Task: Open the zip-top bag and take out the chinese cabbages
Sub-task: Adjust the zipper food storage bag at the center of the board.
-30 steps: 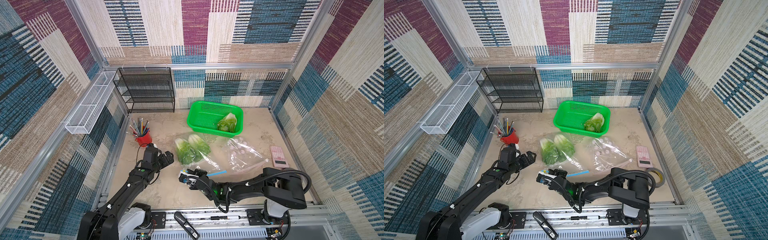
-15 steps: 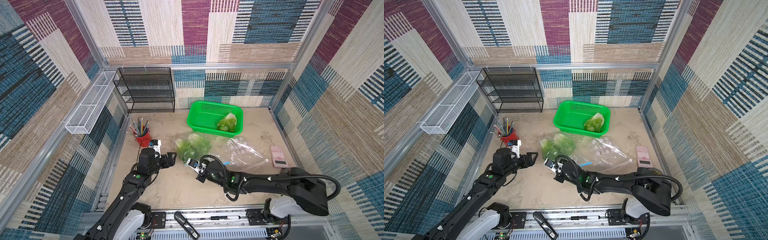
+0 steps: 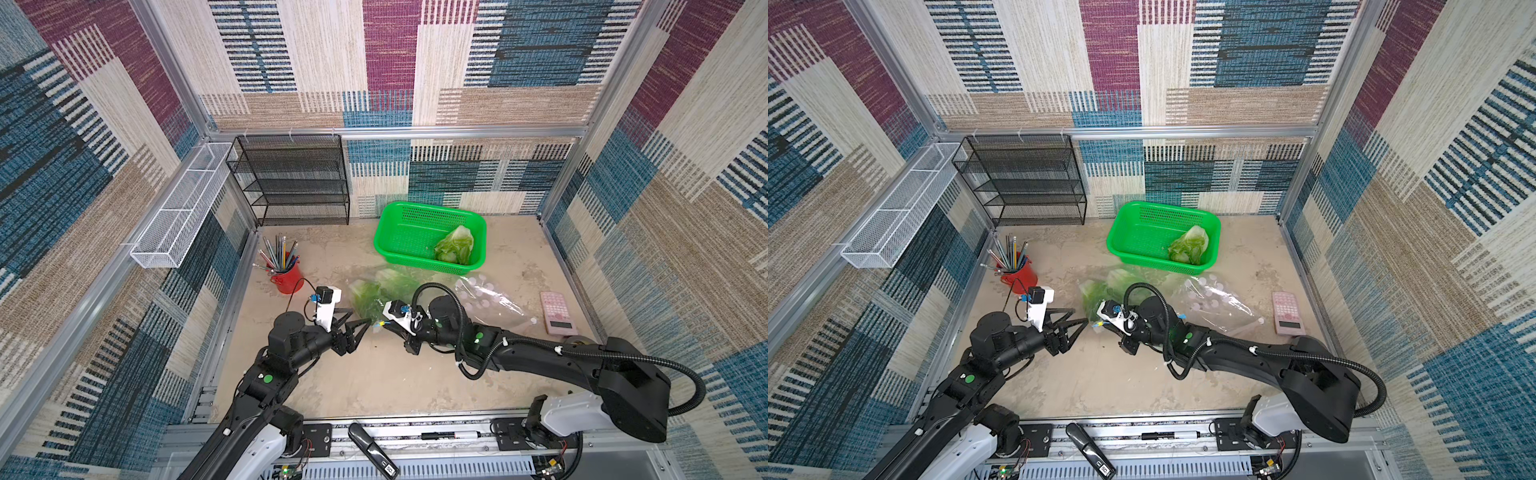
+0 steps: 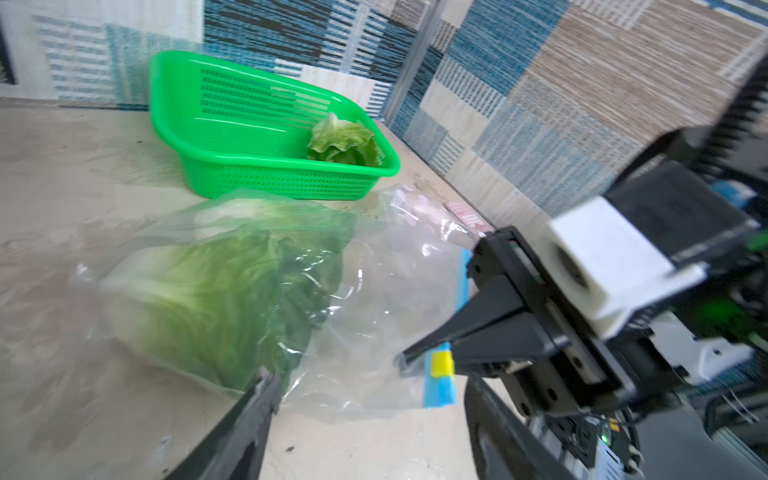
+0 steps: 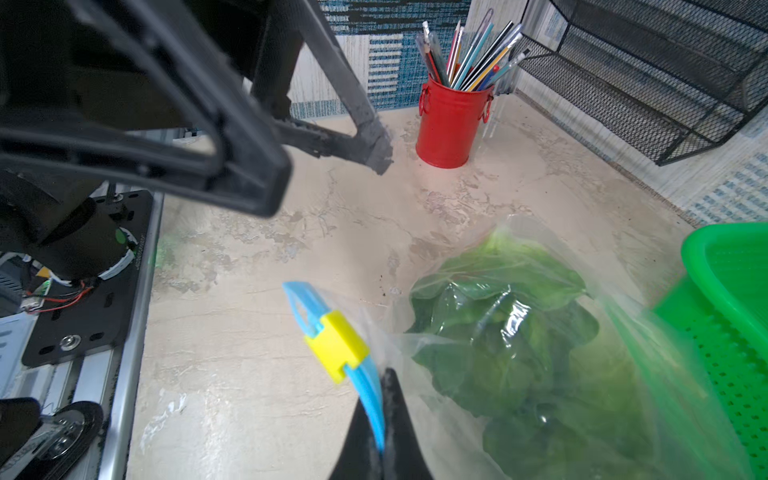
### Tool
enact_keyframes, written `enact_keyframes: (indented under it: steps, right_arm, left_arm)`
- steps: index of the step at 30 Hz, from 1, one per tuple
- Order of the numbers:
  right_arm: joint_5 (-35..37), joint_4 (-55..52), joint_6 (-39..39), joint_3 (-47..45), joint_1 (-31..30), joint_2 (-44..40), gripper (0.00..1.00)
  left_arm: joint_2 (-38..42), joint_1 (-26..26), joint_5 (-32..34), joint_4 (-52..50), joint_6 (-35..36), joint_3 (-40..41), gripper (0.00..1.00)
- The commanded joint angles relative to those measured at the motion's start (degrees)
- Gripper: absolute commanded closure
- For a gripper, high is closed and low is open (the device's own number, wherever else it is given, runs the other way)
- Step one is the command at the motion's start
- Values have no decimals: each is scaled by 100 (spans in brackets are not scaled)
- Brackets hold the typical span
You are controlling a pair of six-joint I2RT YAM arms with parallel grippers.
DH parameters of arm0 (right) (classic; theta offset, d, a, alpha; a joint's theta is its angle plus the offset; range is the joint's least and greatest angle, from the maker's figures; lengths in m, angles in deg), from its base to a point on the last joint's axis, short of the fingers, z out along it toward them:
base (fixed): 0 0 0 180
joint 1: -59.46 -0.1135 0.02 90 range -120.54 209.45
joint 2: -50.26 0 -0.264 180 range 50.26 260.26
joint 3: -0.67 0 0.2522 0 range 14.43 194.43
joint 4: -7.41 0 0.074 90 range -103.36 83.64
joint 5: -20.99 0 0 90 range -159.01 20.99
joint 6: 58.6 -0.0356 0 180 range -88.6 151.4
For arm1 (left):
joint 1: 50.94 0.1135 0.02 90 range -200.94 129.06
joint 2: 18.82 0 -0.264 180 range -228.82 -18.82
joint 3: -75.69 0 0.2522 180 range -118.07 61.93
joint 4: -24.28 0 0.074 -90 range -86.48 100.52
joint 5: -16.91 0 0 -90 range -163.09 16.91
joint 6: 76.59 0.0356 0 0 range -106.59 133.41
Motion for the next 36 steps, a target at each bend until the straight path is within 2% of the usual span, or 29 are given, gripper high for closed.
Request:
enact_keyframes:
  steps: [1, 4, 13, 18, 22, 27, 36]
  right_arm:
    - [-516, -155, 12, 125, 102, -32, 100]
    - [-600, -243, 46, 160, 170, -35, 100]
    - [-718, -297, 86, 137, 311, -109, 100]
    - [-792, -366, 138, 163, 372, -135, 100]
    - [-819, -396, 148, 168, 405, -179, 100]
    - [-882, -445, 170, 155, 449, -211, 100]
    - [-1008, -506, 175, 196, 459, -227, 100]
  left_arm:
    - [-166, -336, -495, 284, 563, -130, 31]
    - [-314, -604, -433, 288, 764, -183, 41]
    - [-548, -816, -161, 288, 988, -257, 63]
    - [-677, -908, -46, 288, 1082, -277, 68]
    - [-729, -955, 100, 288, 1160, -307, 71]
    - [-712, -1025, 396, 288, 1238, -299, 67]
    - [-933, -1209, 627, 287, 1416, -366, 66]
